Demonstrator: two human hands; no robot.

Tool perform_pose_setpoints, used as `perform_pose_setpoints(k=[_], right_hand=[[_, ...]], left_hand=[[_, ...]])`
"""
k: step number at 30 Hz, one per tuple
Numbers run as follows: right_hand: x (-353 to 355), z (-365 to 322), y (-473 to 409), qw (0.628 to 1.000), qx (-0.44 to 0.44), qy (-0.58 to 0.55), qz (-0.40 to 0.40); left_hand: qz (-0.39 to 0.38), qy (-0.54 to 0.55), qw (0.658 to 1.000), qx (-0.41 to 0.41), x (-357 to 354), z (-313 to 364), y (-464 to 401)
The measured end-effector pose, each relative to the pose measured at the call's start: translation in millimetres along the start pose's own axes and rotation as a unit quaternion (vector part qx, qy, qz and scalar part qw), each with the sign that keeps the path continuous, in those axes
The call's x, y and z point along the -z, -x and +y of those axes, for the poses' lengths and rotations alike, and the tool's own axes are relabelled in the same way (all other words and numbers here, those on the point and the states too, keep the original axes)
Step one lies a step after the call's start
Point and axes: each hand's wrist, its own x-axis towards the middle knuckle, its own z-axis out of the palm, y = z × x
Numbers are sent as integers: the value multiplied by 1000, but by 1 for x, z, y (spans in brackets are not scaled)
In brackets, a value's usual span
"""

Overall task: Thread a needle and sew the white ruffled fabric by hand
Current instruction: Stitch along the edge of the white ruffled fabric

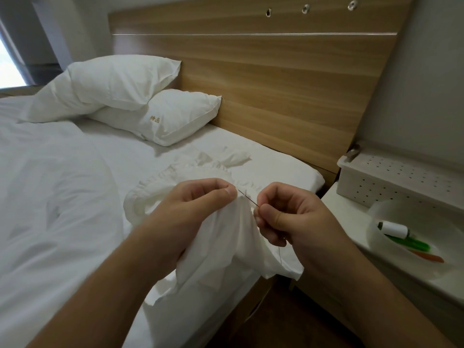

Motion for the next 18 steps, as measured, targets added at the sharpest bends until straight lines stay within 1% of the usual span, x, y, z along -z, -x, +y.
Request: perform_pose_setpoints(k=[5, 11, 14, 18], right_hand=[[-8, -1, 3, 999, -4, -6, 37], [-17, -3, 7, 998, 22, 4, 66], [-18, -5, 8, 997, 33, 15, 66], [-12, -9, 7, 998, 34, 34, 43]], left_hand=[[-29, -40, 999, -2, -3, -3, -2], [-34, -116, 992, -25, -8, -9, -6], [-21, -127, 991, -30, -7, -10, -6], [21, -112, 993, -25, -3, -7, -5]])
